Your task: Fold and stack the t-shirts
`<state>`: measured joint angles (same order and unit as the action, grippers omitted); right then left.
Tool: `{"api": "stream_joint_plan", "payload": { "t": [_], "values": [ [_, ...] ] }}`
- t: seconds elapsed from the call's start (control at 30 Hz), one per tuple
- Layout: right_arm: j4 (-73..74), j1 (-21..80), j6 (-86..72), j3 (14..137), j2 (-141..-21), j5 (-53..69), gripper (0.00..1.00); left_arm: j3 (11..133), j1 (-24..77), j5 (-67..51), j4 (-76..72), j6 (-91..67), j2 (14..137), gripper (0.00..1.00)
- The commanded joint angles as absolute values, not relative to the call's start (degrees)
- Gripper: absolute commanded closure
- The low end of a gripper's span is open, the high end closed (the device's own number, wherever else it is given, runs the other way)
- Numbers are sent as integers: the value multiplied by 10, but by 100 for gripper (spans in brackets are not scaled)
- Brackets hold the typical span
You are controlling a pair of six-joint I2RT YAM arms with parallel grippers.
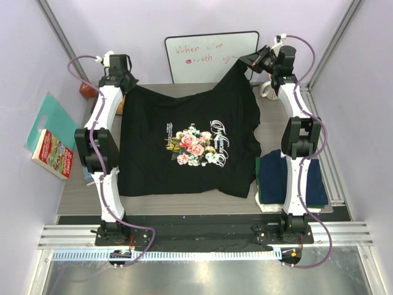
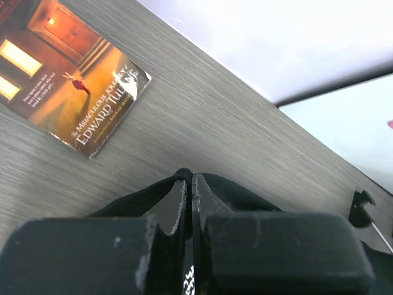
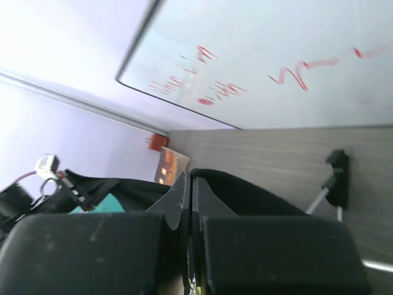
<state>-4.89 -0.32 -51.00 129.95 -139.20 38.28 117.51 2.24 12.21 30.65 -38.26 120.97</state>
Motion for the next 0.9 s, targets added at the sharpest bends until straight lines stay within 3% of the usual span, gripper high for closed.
{"api": "stream_joint_plan", "payload": {
  "t": [0.0,0.47,0.87],
  "values": [
    [-120,-3,-547,1331,-1399,400,99,1205,10,147,325,-373,1227,100],
    [-98,-40,-532,1301,-1371,414,99,1213,-25,191,330,-361,1216,100],
    [-49,-48,-477,1251,-1366,425,99,1246,-65,156,323,-346,1276,100]
  ]
}}
